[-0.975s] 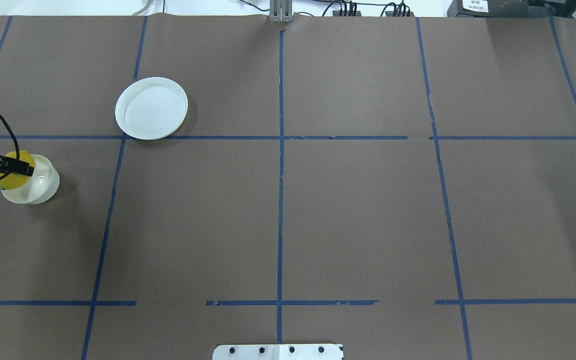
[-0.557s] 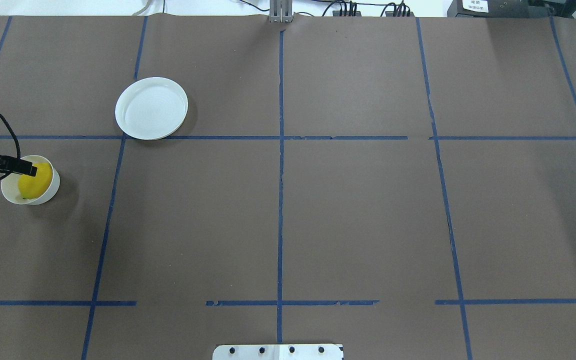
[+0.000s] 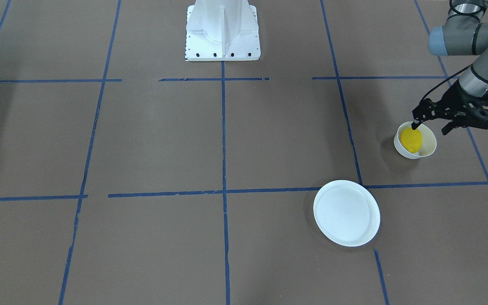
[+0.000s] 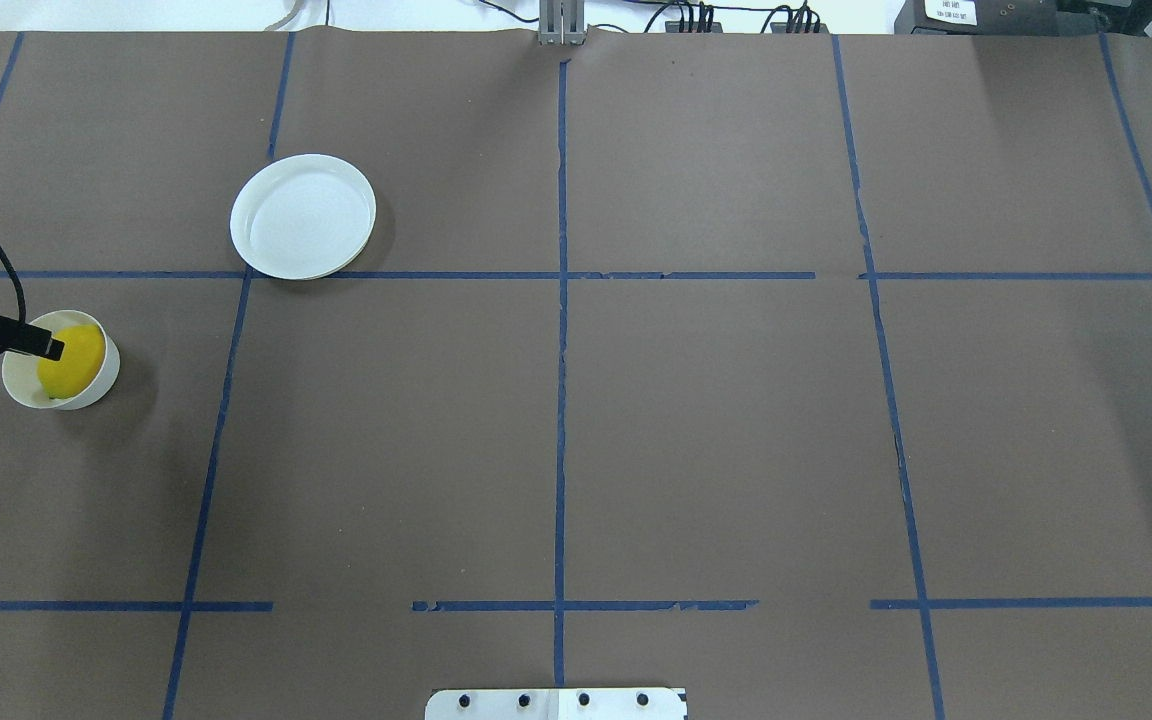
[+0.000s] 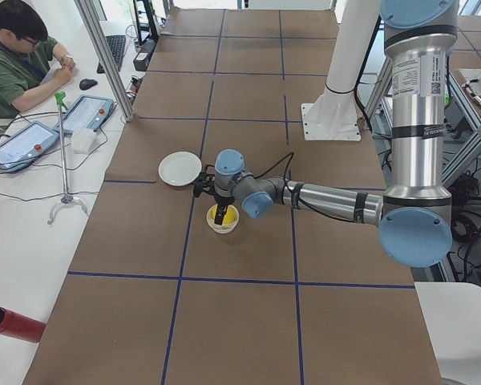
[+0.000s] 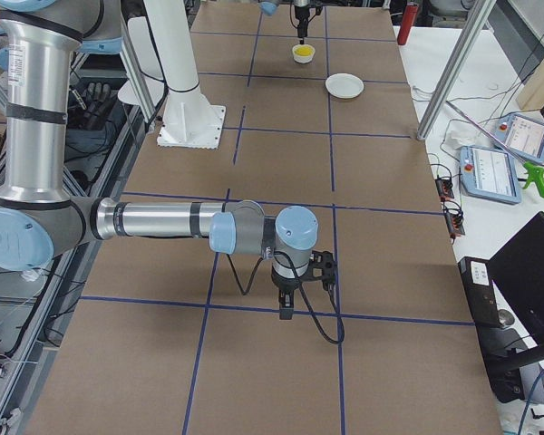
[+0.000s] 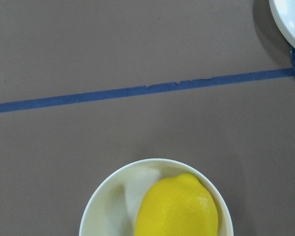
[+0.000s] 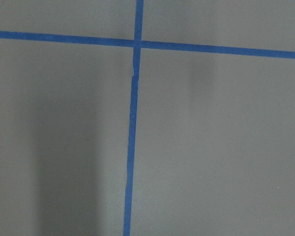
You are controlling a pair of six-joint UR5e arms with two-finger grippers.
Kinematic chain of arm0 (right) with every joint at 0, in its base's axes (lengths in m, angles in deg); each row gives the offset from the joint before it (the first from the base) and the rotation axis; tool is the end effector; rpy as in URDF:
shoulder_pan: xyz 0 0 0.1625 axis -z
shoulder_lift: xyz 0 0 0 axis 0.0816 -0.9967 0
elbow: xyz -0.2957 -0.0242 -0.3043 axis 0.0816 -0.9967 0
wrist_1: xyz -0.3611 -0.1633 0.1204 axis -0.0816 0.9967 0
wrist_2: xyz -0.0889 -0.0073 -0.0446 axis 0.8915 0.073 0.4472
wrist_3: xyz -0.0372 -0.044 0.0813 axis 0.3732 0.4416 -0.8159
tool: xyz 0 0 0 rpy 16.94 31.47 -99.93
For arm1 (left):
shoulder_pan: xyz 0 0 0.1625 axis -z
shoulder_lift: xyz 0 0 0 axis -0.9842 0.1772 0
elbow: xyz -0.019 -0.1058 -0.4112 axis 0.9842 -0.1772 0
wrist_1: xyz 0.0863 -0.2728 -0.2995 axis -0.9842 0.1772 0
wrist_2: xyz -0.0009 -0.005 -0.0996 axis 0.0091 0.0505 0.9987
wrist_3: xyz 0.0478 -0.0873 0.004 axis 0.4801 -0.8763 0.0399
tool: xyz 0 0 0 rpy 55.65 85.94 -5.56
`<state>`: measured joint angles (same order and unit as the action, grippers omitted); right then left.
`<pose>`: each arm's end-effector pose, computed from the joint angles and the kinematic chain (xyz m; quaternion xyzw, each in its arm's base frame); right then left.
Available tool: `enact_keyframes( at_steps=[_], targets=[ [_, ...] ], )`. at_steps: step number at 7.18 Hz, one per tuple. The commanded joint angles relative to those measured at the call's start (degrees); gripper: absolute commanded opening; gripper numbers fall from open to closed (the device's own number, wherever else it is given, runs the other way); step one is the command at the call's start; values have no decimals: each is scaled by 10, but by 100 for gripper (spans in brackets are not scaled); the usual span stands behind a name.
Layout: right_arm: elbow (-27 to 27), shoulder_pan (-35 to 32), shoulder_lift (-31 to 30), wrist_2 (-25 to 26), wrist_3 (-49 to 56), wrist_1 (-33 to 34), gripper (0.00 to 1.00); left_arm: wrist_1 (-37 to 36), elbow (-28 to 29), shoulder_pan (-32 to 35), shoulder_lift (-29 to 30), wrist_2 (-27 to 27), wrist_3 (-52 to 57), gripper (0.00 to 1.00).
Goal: Move lemon from plate to bowl
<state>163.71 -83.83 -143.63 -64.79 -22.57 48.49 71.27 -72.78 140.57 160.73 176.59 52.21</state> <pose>0.0572 -0.4323 0.6472 -0.0116 -0.3470 -0.0282 0.9374 0.1712 -0.4607 0.5639 0.1161 0.4055 0.0720 0.9038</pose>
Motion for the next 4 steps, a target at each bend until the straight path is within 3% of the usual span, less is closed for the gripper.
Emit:
enact_keyframes(
  at_steps=[1,3,4],
  targets=[
    [0,0,0,0,0,0,100,-149,-4,100,4,6,197,100],
    [0,0,0,0,0,0,100,-301,-4,226,7,43,339,100],
    [0,0,0,0,0,0,100,-321,0,280,1,59,361,100]
  ],
)
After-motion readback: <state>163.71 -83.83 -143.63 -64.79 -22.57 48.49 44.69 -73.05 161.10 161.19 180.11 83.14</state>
